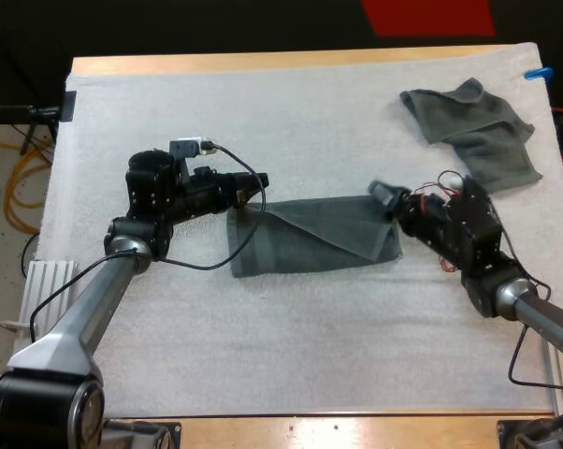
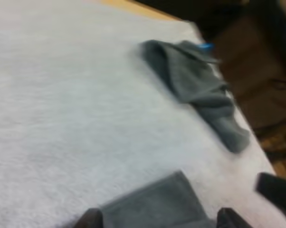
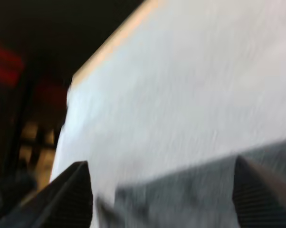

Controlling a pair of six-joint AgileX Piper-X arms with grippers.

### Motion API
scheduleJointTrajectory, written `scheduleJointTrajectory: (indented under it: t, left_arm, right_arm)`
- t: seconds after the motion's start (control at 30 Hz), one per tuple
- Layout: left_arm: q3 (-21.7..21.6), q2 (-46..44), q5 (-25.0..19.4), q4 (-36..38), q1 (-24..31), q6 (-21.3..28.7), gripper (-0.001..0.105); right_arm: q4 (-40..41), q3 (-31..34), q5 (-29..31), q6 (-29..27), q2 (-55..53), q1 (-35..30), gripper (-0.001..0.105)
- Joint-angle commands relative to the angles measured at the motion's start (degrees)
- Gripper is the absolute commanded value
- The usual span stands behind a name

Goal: Pick towel from pile fold and stack

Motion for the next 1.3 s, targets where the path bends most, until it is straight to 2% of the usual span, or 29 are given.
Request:
scheduleJointTrajectory:
  t: [0.0, 0.1, 0.17, 0.2, 0.27, 0.3, 0.43, 0.47, 0.53, 0.67, 0.77, 0.93, 1.27]
  left_arm:
    - [-0.24, -1.16, 1.2, 1.57, -0.06, 0.87, 0.05]
    - [-0.23, -4.69, -0.85, 7.82, -0.06, 6.69, 0.05]
    - [-0.23, -8.59, -4.91, 14.81, -0.06, 12.9, 0.05]
    - [-0.23, -9.66, -5.93, 17.01, -0.06, 14.26, 0.05]
    - [-0.23, -14.11, -9.43, 23.05, -0.06, 18.74, 0.05]
    - [-0.23, -15.42, -10.33, 25.09, -0.06, 19.56, 0.05]
    - [-0.23, -22.7, -11.66, 32.44, -0.06, 21.28, 0.05]
    - [-0.23, -24.5, -11.53, 34.2, -0.06, 22.06, 0.05]
    - [-0.23, -27.44, -11.65, 36.74, -0.26, 23.92, 0.05]
    - [-0.23, -33.26, -11.67, 41.7, -0.25, 24.29, 0.05]
    - [-0.23, -36.08, -11.67, 45.82, -0.25, 24.29, 0.05]
    - [-0.23, -37.12, -11.67, 51.25, -0.25, 24.57, 0.05]
    - [-0.23, -37.11, -9.73, 51.86, -0.25, 23.51, 0.05]
  right_arm:
    - [2.34, -0.89, -3.89, -1.72, -0.81, 0.14, 0.062]
    - [10.13, -2.55, -5.05, -6.28, -2.75, 0.91, 0.061]
    - [17.56, -4.33, -3.84, -11.14, -5.05, 1.34, 0.056]
    - [20.5, -4.95, -3.36, -12.93, -5.9, 1.38, 0.052]
    - [30.02, -7.72, -1.76, -17.01, -8.21, 1.35, 0.04]
    - [32.33, -8.67, -1.31, -18.27, -8.95, 1.35, 0.035]
    - [48.2, -14.13, 1.55, -26.36, -12.32, 1.35, 0.003]
    - [51.35, -15.51, 2.12, -27.94, -12.68, 1.35, 0.0]
    - [57.18, -18.23, 3.28, -30.05, -12.79, 1.35, 0.0]
    - [67.74, -22.12, 3.76, -33.01, -11.98, 1.35, 0.0]
    - [71.49, -23.71, 3.05, -33.19, -10.28, 1.35, 0.0]
    - [73.75, -25.13, -0.71, -33.52, -4.94, 1.35, 0.0]
    - [73.84, -31.9, 3.35, -38.33, 11.65, 1.35, 0.0]
